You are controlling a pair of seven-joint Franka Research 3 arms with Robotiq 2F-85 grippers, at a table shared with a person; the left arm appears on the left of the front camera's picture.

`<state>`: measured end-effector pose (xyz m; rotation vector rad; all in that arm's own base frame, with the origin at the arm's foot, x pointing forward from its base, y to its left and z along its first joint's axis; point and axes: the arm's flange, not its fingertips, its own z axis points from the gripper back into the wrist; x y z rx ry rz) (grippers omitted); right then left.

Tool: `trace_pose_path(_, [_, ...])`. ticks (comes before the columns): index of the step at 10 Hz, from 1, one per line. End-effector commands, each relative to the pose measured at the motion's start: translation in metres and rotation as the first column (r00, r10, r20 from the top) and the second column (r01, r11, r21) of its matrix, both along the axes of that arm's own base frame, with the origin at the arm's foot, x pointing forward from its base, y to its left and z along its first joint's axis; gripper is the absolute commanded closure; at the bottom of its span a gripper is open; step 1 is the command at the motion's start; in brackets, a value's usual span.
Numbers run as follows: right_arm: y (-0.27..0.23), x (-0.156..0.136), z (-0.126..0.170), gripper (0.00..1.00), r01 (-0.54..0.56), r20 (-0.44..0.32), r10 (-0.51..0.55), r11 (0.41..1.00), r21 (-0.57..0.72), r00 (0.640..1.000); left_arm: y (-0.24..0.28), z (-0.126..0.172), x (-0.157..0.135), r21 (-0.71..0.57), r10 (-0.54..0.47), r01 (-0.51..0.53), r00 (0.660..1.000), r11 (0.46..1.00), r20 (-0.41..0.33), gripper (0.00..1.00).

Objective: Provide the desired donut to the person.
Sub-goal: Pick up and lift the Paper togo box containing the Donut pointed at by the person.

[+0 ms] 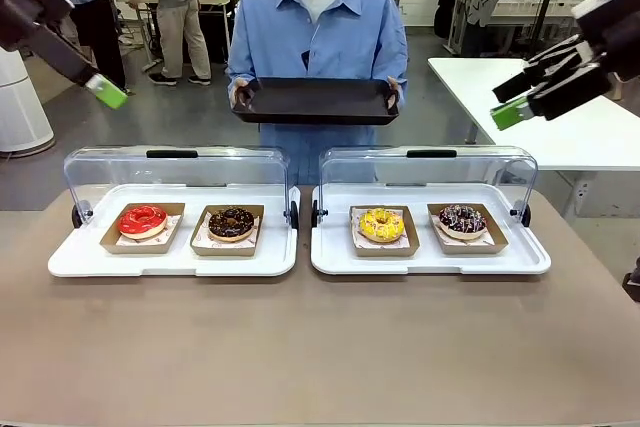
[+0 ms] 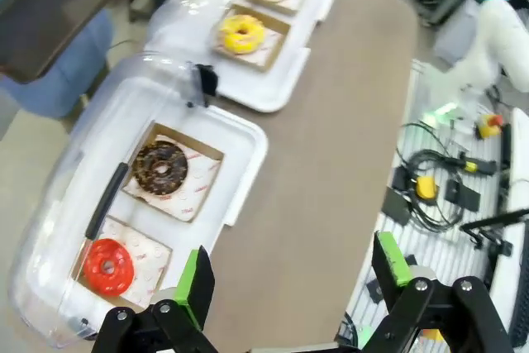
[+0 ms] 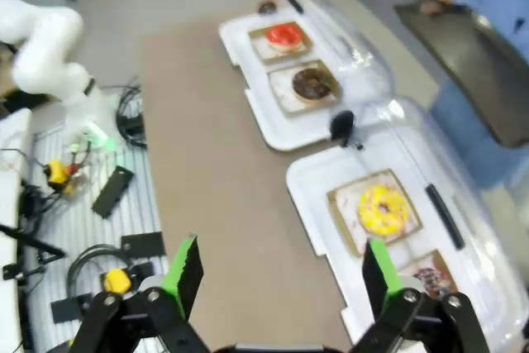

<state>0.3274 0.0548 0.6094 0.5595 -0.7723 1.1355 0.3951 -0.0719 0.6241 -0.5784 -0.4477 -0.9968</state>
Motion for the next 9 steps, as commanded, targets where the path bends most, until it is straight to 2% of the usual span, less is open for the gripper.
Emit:
trace_pose_path(1, [-0.025,0.006,-0.012,0.0,-0.062,-0.001,0.062,0.994,0.086,0.998,0.032,0.001,0.011,-0.077,-0.075,0.077,0.997,0.994,0.026,0.0])
trace_pose_path(3, [-0.054,0.007,-0.025,0.0,-0.032,0.022,0.029,0.987,0.156,0.999,0.055,-0.013,0.011,-0.158,-0.039,0.051,0.996,0.986,0.077,0.0])
trace_pose_path(5, [-0.078,0.002,-0.034,0.0,0.008,0.016,-0.011,0.982,0.189,1.0,0.069,-0.026,0.003,-0.241,-0.038,0.069,0.99,0.968,0.132,0.0])
trace_pose_path(7, [-0.099,-0.001,-0.041,0.0,0.031,0.013,-0.034,0.977,0.209,0.999,0.081,-0.033,-0.006,-0.293,-0.051,0.116,0.974,0.949,0.22,0.0])
trace_pose_path(9, [-0.119,-0.006,-0.047,0.0,0.04,0.003,-0.042,0.977,0.211,0.999,0.088,-0.033,-0.011,-0.284,-0.075,0.153,0.961,0.947,0.267,0.0])
